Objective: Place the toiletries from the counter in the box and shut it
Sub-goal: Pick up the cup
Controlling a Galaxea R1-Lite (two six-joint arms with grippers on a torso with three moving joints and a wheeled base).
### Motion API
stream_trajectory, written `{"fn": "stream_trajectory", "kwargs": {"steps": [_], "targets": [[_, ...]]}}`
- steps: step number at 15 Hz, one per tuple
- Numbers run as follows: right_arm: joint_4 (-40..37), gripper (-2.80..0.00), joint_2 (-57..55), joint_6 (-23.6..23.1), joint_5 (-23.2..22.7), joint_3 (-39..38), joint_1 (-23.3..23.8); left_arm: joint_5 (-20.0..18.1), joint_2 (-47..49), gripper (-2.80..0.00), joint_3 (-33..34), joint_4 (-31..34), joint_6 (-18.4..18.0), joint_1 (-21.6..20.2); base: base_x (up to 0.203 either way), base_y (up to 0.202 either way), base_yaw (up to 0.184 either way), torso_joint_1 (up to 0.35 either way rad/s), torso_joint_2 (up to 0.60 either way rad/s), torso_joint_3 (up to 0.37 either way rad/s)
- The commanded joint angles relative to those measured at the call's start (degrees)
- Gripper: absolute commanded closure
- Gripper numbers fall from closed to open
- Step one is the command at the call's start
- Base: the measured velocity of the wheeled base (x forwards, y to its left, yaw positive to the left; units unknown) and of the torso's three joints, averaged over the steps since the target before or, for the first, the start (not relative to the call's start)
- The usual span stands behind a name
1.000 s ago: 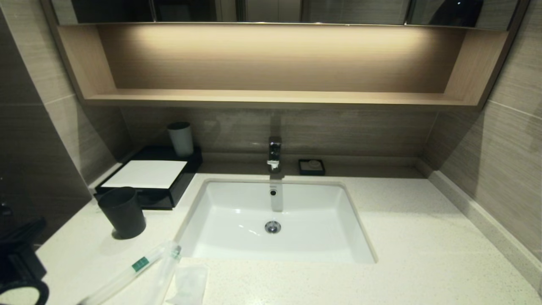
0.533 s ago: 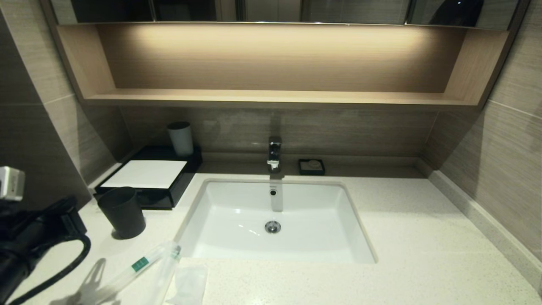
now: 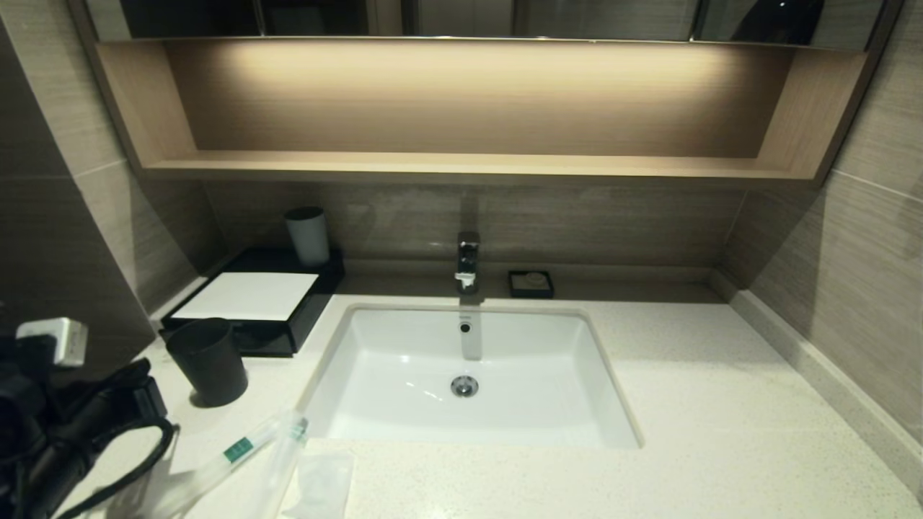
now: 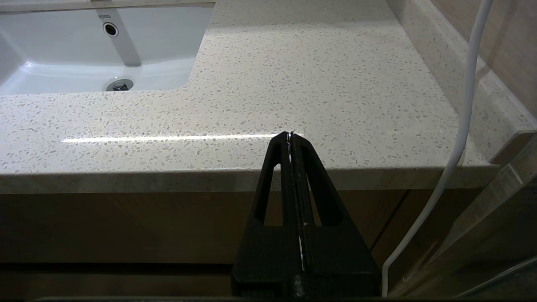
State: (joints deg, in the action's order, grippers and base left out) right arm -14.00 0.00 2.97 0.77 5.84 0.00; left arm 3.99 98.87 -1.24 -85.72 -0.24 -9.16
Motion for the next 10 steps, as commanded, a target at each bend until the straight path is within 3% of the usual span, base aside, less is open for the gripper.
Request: {"fn": "stream_trajectory", "kwargs": {"steps": [1, 4, 8, 10], "targets": [[-0.1, 0.00, 0.0, 0.0, 0.0, 0.0, 0.0, -3.1, 6.8, 0.00, 1.0, -1.9, -0.4, -2.3, 0.000, 0.000, 0.000, 0.000, 0.00, 0.000], [-0.1, 0.00, -0.1, 0.0, 0.0, 0.0, 0.0, -9.3, 11.6, 0.00, -1.3, -1.9, -0.7, -4.6, 0.000, 0.000, 0.000, 0.000, 0.00, 0.000], [-0.1, 0.00, -0.1, 0.0, 0.0, 0.0, 0.0, -10.3, 11.7, 0.00, -2.9, -1.9, -4.4, -5.3, 0.000, 0.000, 0.000, 0.000, 0.00, 0.000], [-0.1, 0.00, -0.1, 0.0, 0.0, 0.0, 0.0, -10.7, 11.4, 0.00, -2.4, -1.9, -4.6, -5.3, 0.000, 0.000, 0.000, 0.000, 0.00, 0.000]]}}
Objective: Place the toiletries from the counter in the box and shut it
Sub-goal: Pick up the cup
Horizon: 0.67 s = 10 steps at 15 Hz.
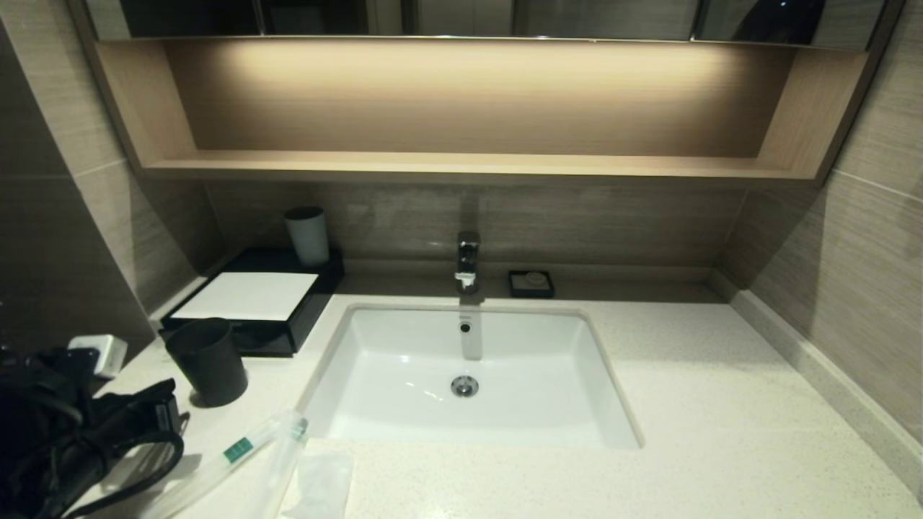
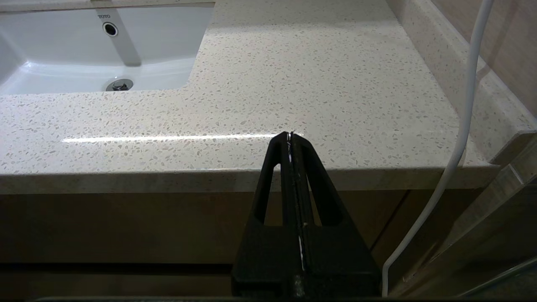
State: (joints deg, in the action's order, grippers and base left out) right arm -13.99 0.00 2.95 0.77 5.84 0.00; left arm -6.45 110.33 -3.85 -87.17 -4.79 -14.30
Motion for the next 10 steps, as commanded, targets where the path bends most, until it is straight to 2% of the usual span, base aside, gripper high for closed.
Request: {"fn": "stream_trajectory", "kwargs": {"steps": [1, 4, 6, 7, 10], "targets": [[0.0, 0.00, -0.1, 0.0, 0.0, 0.0, 0.0, -0.3, -0.1, 0.00, 0.2, -0.5, -0.1, -0.2, 0.000, 0.000, 0.000, 0.000, 0.00, 0.000], [-0.1, 0.00, -0.1, 0.0, 0.0, 0.0, 0.0, -0.4, 0.1, 0.00, -0.6, -0.5, -0.2, -0.1, 0.000, 0.000, 0.000, 0.000, 0.00, 0.000], [-0.1, 0.00, -0.1, 0.0, 0.0, 0.0, 0.0, -0.3, 0.2, 0.00, -0.9, -0.5, -2.2, -0.2, 0.000, 0.000, 0.000, 0.000, 0.00, 0.000], [-0.1, 0.00, -0.1, 0.0, 0.0, 0.0, 0.0, -0.3, 0.4, -2.80, -0.7, -0.5, -2.8, -0.2, 0.000, 0.000, 0.000, 0.000, 0.00, 0.000], [-0.1, 0.00, -0.1, 0.0, 0.0, 0.0, 0.0, -0.3, 0.5, -2.80, -0.6, -0.5, -2.9, -0.2, 0.000, 0.000, 0.000, 0.000, 0.00, 0.000]]}}
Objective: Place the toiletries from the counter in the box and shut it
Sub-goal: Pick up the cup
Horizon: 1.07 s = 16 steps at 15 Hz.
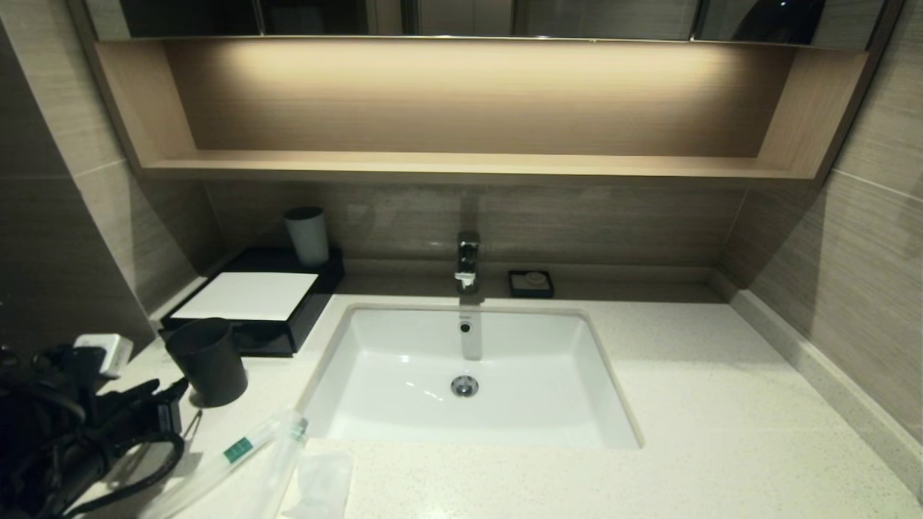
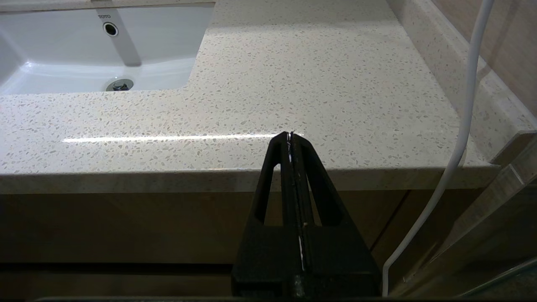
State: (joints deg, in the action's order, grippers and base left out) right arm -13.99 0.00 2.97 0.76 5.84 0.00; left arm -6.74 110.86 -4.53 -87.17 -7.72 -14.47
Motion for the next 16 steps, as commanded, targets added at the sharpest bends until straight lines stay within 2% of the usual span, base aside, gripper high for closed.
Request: {"fn": "stream_trajectory", "kwargs": {"steps": [1, 5, 10, 16], "targets": [[-0.1, 0.00, -0.1, 0.0, 0.0, 0.0, 0.0, 0.0, 0.1, -2.80, 0.2, -0.5, 0.0, 0.0, 0.000, 0.000, 0.000, 0.000, 0.00, 0.000], [-0.1, 0.00, -0.1, 0.0, 0.0, 0.0, 0.0, -0.3, -0.1, -2.80, 0.3, -0.5, 0.3, 0.0, 0.000, 0.000, 0.000, 0.000, 0.00, 0.000], [-0.1, 0.00, -0.1, 0.0, 0.0, 0.0, 0.0, -6.4, 0.2, -2.80, -0.8, -0.5, 0.2, 0.0, 0.000, 0.000, 0.000, 0.000, 0.00, 0.000], [-0.1, 0.00, -0.1, 0.0, 0.0, 0.0, 0.0, -6.9, 6.3, -2.80, -9.5, -0.5, 0.4, -0.9, 0.000, 0.000, 0.000, 0.000, 0.00, 0.000]]}}
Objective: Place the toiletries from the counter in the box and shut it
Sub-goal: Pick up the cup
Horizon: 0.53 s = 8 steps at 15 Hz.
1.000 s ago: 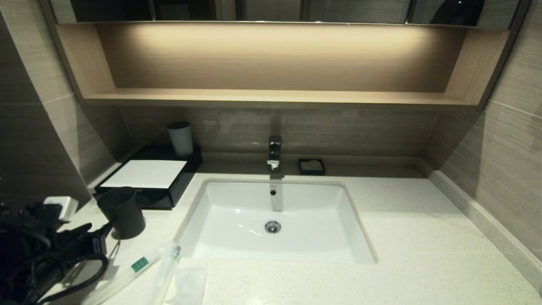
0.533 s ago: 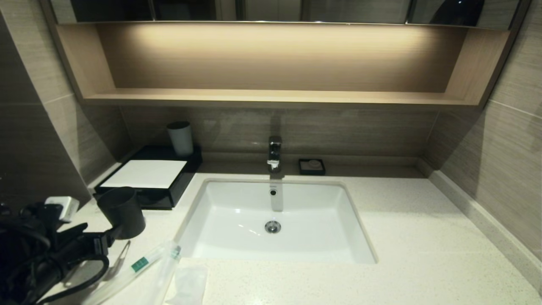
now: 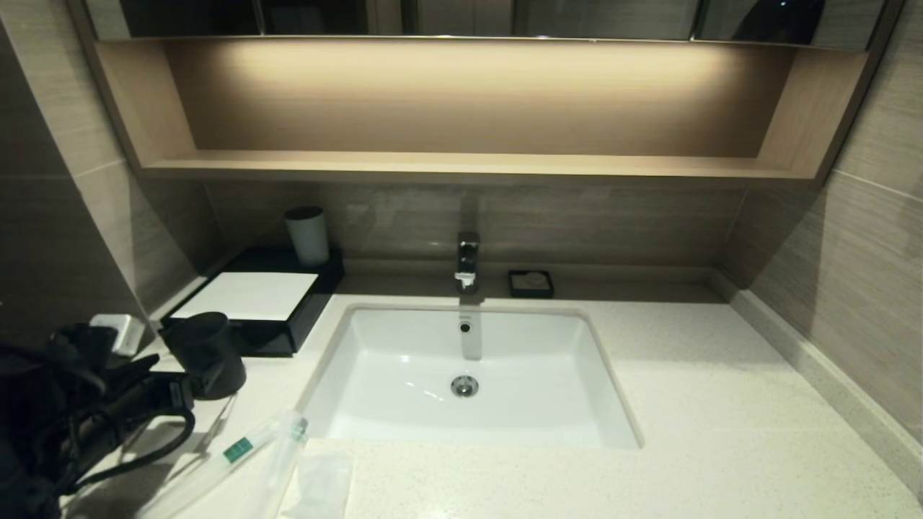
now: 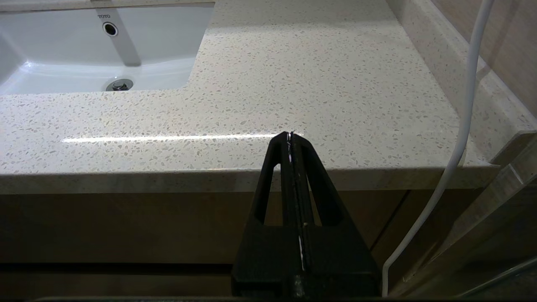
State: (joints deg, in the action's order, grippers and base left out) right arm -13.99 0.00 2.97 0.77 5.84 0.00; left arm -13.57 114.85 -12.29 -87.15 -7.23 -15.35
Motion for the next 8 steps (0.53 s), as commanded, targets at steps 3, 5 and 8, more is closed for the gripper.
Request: {"fn": "stream_trajectory", "kwargs": {"steps": [3, 5, 8], "targets": [[-0.1, 0.00, -0.1, 0.0, 0.0, 0.0, 0.0, -2.3, 2.7, -2.80, -2.8, -0.5, 0.0, 0.6, 0.000, 0.000, 0.000, 0.000, 0.00, 0.000], [-0.1, 0.00, -0.1, 0.0, 0.0, 0.0, 0.0, -2.4, 2.7, -2.80, -2.4, -0.5, -0.1, 1.1, 0.000, 0.000, 0.000, 0.000, 0.00, 0.000], [-0.1, 0.00, -0.1, 0.0, 0.0, 0.0, 0.0, -4.2, 2.4, -2.80, -2.0, -0.5, 0.2, 1.1, 0.000, 0.000, 0.000, 0.000, 0.00, 0.000]]}}
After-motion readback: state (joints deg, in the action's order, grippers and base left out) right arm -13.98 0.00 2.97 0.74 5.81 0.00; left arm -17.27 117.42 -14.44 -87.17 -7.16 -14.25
